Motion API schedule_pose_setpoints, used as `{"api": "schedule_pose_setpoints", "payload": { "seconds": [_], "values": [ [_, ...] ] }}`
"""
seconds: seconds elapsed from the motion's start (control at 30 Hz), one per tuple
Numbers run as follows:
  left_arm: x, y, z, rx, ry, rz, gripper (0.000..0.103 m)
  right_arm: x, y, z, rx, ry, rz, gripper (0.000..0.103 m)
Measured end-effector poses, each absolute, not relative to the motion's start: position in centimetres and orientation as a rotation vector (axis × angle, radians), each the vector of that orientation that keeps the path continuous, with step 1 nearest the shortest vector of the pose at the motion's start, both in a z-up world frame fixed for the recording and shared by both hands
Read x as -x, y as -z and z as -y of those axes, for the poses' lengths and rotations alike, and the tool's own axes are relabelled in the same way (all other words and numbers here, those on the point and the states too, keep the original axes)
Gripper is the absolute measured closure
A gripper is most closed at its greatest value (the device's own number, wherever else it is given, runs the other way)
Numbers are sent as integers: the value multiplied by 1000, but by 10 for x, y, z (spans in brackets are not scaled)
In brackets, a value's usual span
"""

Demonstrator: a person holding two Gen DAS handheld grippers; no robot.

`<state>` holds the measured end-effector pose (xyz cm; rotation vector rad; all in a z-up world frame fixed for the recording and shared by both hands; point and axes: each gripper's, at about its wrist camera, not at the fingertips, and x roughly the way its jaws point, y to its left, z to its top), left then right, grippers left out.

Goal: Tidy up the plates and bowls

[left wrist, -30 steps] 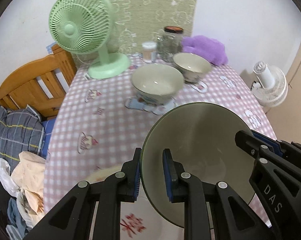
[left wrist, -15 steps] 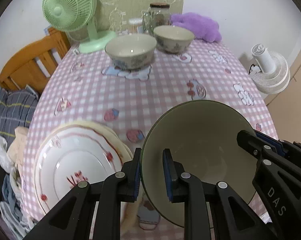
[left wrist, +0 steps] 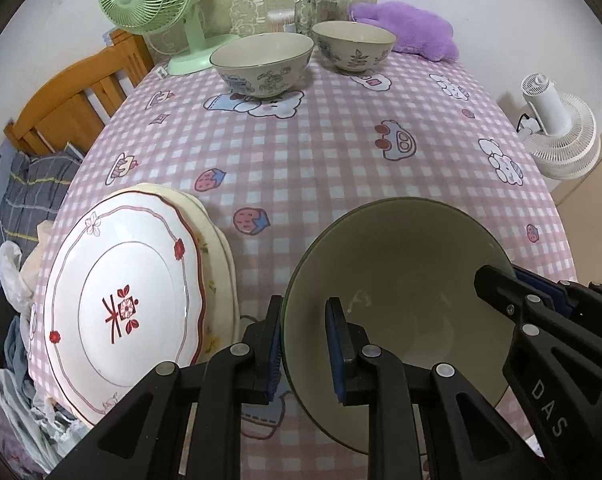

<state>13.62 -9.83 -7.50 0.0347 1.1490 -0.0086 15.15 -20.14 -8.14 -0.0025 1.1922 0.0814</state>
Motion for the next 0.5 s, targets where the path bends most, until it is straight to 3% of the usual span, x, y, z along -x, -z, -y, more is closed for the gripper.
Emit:
{"api": "schedule_pose_setpoints", "payload": {
  "seconds": [0.17, 0.37, 0.43, 0.5],
  "values": [
    [-138, 76, 100, -31, -6, -1151, 84, -153, 82, 200, 17, -94, -1183, 87],
    [-135, 70, 104, -17, 13, -1165, 56, -155, 81, 200, 6, -113, -1181, 84],
    [-134, 66, 105, -27, 12, -1153, 39, -155, 79, 200, -9, -131, -1180, 83],
    [-133, 62, 105, -32, 15, -1142, 35, -154, 76, 200, -20, -140, -1178, 83]
  ]
}}
